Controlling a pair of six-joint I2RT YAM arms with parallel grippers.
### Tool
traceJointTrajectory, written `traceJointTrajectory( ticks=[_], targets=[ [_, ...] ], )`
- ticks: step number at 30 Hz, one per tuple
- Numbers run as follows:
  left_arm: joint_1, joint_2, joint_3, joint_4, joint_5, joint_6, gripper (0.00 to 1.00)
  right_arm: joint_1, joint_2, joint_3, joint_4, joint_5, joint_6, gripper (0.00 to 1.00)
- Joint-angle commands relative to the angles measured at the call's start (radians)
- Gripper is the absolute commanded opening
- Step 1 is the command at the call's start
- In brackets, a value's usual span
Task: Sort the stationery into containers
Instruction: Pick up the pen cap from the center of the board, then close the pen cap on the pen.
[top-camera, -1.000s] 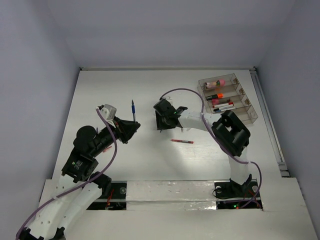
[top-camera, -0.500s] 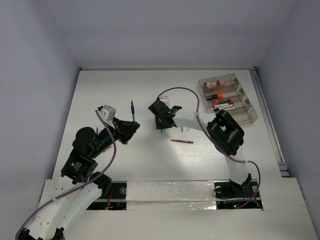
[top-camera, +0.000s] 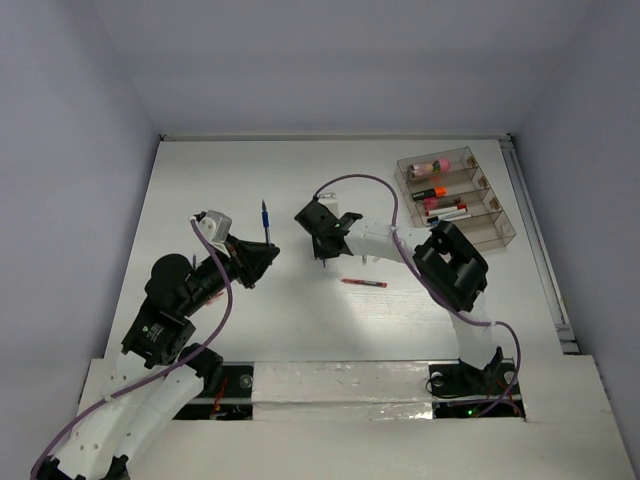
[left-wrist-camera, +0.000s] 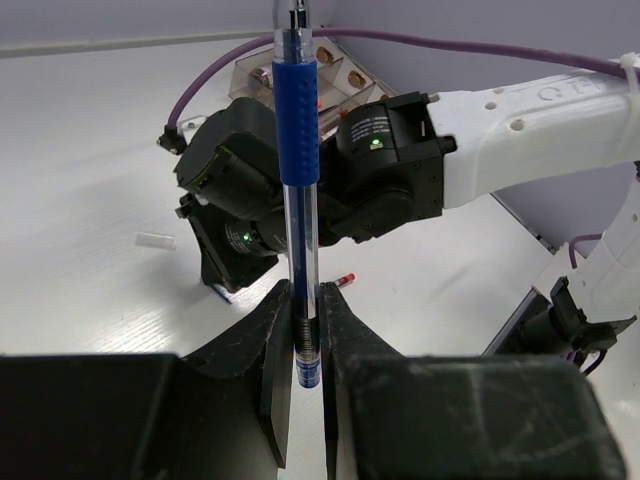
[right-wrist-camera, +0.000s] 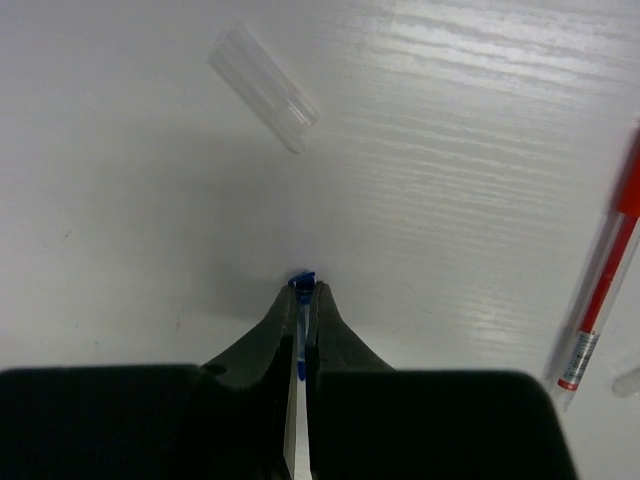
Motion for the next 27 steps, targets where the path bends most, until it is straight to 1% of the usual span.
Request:
traceJointTrajectory(
  ticks=[1, 3, 4, 5, 6, 7, 9, 10, 11, 12, 13, 14, 15, 18, 20, 24, 27],
  targets=[
    [-0.004, 0.005, 0.036, 0.034, -0.004, 0.006, 0.0, 0.012, -0.077, -0.04, 0.038, 0.008, -0.008, 0.0],
    [-0.004, 0.014, 0.036, 0.034, -0.006, 0.005, 0.0, 0.012, -0.159, -0.086, 0.113, -0.001, -0.026, 0.0],
    [-0.004, 0.018, 0.034, 0.036, -0.004, 0.005, 0.0, 0.012, -0.252, -0.139, 0.208, -0.013, -0.037, 0.0],
    [-0.004, 0.028, 0.034, 0.034, -0.006, 0.005, 0.0, 0.012, -0.3, -0.166, 0.259, -0.045, -0.049, 0.0],
    [-0.004, 0.034, 0.032, 0.034, -0.004, 0.003, 0.0, 0.012, -0.347, -0.187, 0.348, -0.059, -0.072, 0.0],
    [-0.004, 0.038, 0.032, 0.033, -0.004, 0.003, 0.0, 0.012, -0.433, -0.206, 0.385, -0.071, -0.083, 0.0],
    [-0.004, 0.055, 0.034, 0.031, -0.004, 0.005, 0.0, 0.012, -0.507, -0.253, 0.469, -0.11, -0.112, 0.0],
    [-0.004, 0.061, 0.034, 0.031, -0.006, 0.006, 0.0, 0.012, -0.542, -0.27, 0.587, -0.126, -0.118, 0.0],
    [-0.004, 0.067, 0.036, 0.034, -0.004, 0.009, 0.0, 0.012, -0.6, -0.282, 0.639, -0.149, -0.127, 0.0],
    [-0.004, 0.071, 0.036, 0.037, -0.004, 0.009, 0.0, 0.012, -0.621, -0.298, 0.686, -0.165, -0.136, 0.0],
    [-0.004, 0.075, 0.036, 0.039, -0.006, 0.009, 0.0, 0.012, -0.639, -0.299, 0.774, -0.185, -0.137, 0.0],
    [-0.004, 0.087, 0.036, 0.04, -0.007, 0.009, 0.0, 0.012, -0.659, -0.304, 0.821, -0.229, -0.135, 0.0],
    [-0.004, 0.092, 0.036, 0.04, -0.012, 0.009, 0.0, 0.012, -0.662, -0.304, 0.906, -0.257, -0.121, 0.0],
    [-0.004, 0.112, 0.036, 0.04, -0.018, 0.009, 0.0, 0.012, -0.639, -0.295, 1.038, -0.353, -0.08, 0.0],
    [-0.004, 0.124, 0.037, 0.045, -0.016, 0.009, 0.0, 0.012, -0.621, -0.283, 1.094, -0.405, -0.058, 0.0],
    [-0.004, 0.132, 0.039, 0.048, -0.004, 0.009, 0.0, 0.012, -0.59, -0.273, 1.204, -0.456, -0.003, 0.0],
    [0.005, 0.133, 0.039, 0.051, 0.0, 0.011, 0.0, 0.012, -0.556, -0.258, 1.249, -0.547, 0.052, 0.0]
  ],
)
